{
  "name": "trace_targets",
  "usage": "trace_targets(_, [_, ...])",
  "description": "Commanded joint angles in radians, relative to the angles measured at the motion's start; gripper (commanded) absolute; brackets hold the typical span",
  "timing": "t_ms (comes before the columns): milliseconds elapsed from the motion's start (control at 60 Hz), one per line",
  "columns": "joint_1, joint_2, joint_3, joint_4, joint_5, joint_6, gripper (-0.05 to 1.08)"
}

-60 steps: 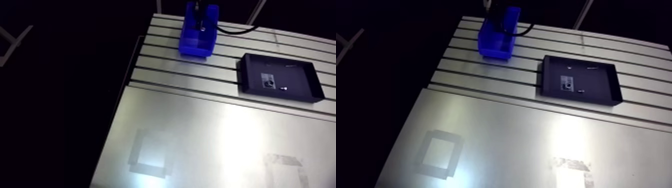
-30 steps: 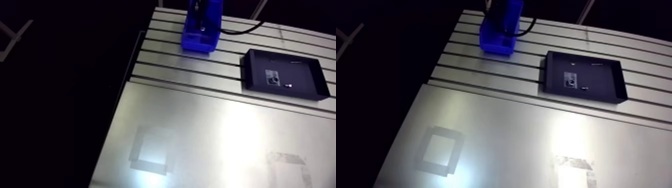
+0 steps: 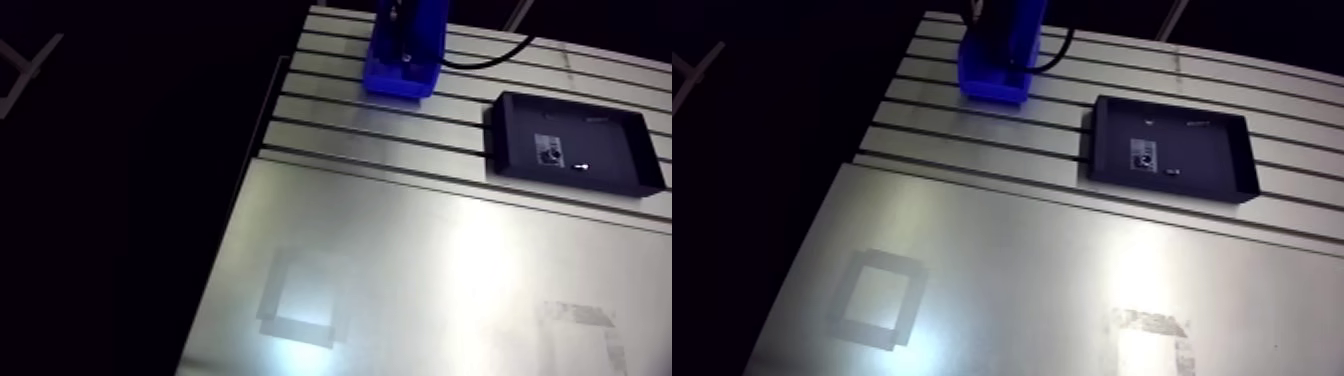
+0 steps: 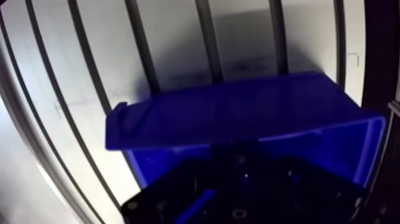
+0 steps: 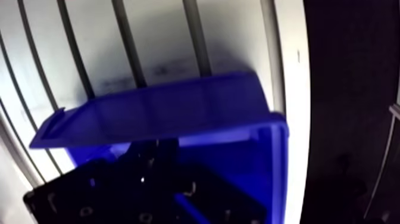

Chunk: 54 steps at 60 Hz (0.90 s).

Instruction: Pick up the M10 bolt from the tray and put it into the blue bin.

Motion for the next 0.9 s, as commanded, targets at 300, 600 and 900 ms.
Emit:
trace_targets(300, [-0.005, -0.066, -0.043, 0.051, 0.001, 0.002, 0.01])
trace_targets(600, [-0.023, -0.156, -0.064, 0.119, -0.027, 0.002, 0.00])
trace_targets(900, [-0.043, -0.264, -0.107, 0.247, -0.016, 0.156, 0.00])
